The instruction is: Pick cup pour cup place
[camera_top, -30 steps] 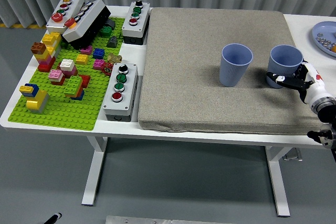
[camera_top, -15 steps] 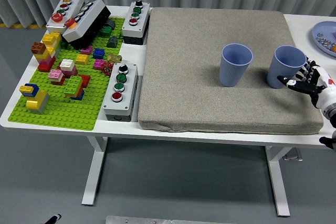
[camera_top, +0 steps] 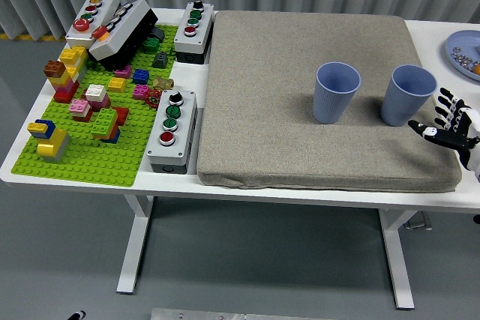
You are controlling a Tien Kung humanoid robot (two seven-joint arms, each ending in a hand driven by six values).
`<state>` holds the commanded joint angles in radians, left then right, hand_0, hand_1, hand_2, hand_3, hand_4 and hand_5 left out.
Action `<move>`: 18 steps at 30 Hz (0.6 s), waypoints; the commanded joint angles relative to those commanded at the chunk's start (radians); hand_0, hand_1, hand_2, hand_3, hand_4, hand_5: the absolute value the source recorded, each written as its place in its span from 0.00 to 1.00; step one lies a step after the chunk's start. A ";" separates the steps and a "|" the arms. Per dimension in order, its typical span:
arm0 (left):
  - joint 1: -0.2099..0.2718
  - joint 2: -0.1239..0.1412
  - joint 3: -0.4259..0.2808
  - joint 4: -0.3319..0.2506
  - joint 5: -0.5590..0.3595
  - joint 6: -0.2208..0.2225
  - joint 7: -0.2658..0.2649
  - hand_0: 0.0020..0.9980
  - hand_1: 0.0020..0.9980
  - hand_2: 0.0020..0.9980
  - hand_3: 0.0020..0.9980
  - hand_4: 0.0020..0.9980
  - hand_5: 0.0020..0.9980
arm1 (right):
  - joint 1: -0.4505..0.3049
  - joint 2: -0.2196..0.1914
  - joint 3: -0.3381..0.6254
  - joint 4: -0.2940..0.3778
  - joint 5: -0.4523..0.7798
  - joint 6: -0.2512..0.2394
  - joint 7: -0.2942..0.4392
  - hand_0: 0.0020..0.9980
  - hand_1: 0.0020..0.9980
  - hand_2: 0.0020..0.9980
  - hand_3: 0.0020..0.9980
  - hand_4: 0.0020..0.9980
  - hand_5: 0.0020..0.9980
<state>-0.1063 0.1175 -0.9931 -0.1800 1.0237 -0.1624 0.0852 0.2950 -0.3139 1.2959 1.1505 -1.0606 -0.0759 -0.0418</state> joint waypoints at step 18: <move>-0.018 0.009 -0.023 0.000 0.020 0.005 -0.002 0.84 0.81 0.86 0.78 0.62 1.00 | 0.135 -0.065 0.127 0.178 -0.036 -0.126 -0.126 0.88 0.80 0.79 0.80 0.85 0.45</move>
<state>-0.1247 0.1268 -1.0161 -0.1800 1.0437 -0.1577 0.0828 0.4304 -0.3786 1.4225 1.3284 -1.0971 -0.2016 -0.1679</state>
